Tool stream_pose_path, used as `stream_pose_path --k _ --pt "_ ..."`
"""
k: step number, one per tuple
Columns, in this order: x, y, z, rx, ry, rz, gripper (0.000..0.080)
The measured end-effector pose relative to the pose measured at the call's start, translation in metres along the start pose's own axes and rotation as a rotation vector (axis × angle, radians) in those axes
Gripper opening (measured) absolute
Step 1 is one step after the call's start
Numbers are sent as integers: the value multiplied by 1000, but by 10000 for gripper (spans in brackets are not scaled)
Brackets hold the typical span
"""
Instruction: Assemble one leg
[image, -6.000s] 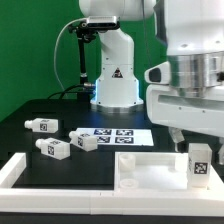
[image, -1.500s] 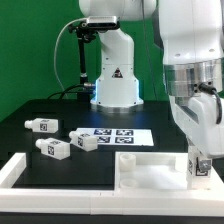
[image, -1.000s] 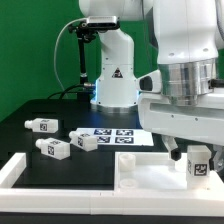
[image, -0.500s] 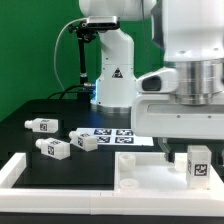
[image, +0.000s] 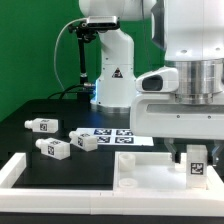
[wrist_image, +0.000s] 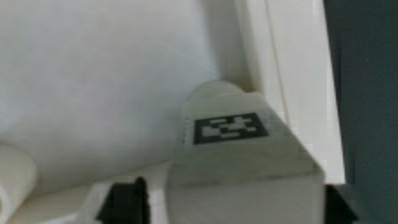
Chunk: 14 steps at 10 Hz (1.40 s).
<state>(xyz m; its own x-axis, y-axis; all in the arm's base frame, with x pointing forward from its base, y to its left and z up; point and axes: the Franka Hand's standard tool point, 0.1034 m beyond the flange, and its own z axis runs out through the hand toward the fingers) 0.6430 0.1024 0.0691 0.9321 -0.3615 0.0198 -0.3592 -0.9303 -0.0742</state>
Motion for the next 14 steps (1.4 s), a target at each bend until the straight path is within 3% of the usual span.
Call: stream_pose_path --k 4,7,9,13,14 --pt "0 -1 1 2 1 355 284" --pt "0 -1 2 42 -31 954 284" --pt "-1 -2 1 42 -55 1274 284" --pt "-2 -1 1 33 -52 1378 285" --pt "-2 -1 2 34 -52 1378 444"
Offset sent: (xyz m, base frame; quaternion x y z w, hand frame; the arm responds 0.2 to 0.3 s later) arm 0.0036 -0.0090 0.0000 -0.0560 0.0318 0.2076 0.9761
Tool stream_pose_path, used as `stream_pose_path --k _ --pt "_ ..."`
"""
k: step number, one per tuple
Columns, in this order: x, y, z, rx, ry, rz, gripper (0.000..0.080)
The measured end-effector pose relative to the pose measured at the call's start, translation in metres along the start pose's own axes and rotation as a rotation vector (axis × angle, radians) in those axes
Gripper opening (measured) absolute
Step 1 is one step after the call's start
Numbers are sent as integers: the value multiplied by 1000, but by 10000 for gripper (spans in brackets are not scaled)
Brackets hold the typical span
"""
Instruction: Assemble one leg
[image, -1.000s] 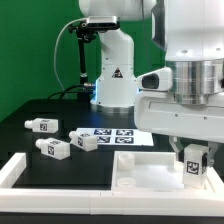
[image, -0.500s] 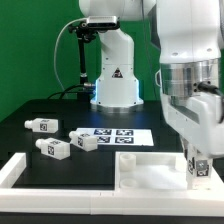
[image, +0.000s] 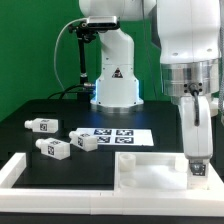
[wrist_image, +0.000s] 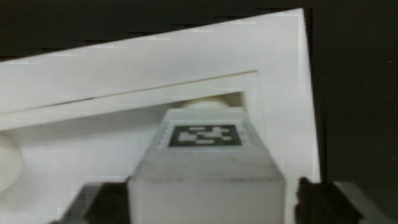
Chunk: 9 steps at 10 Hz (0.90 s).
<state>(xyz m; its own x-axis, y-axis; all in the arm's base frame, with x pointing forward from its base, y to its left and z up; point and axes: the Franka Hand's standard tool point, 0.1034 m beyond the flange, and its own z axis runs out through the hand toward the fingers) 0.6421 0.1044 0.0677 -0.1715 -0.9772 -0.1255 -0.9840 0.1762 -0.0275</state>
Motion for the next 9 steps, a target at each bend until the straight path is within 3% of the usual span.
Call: stream_pose_path --k 1,2,3,6,7,9 --pt "0 0 0 0 0 -1 571" --pt "0 0 0 0 0 -1 571" --pt "0 -1 -2 3 -1 -22 633" --pt "-9 -16 -51 64 -32 -112 649" --pt "-10 -17 -57 62 -39 -107 649" --pt "-9 -16 -53 59 -36 -109 649"
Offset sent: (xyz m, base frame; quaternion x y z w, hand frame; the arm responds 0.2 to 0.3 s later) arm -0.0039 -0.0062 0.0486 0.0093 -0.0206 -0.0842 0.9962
